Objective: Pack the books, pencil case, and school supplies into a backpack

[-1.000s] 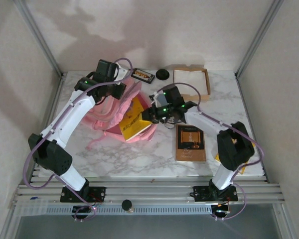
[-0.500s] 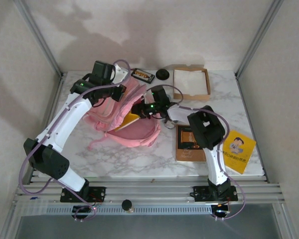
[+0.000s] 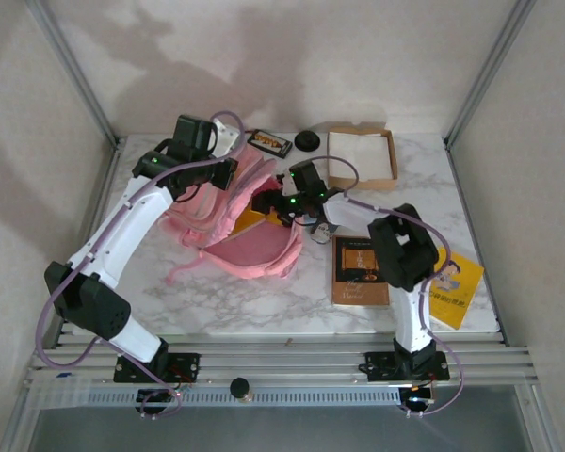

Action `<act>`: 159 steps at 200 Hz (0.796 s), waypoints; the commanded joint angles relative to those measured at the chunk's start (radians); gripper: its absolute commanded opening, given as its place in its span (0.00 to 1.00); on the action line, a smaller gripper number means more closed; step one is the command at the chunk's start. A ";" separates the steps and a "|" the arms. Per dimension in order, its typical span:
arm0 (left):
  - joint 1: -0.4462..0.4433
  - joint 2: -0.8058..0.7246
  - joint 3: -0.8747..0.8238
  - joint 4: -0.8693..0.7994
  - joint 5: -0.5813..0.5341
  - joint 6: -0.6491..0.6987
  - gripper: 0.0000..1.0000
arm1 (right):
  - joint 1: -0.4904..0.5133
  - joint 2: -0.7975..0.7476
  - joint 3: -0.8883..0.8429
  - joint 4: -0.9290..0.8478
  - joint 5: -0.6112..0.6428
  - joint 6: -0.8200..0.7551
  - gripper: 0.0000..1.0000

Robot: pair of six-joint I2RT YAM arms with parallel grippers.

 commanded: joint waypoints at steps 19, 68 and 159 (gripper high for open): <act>0.007 -0.020 -0.004 0.167 0.041 -0.034 0.00 | 0.052 -0.142 -0.120 -0.052 0.100 0.070 0.70; 0.007 -0.001 0.004 0.147 0.045 -0.014 0.00 | 0.138 -0.056 -0.106 -0.043 0.217 0.168 0.62; 0.004 -0.009 -0.030 0.069 0.156 0.068 0.00 | 0.103 0.115 0.055 0.286 0.284 0.236 0.54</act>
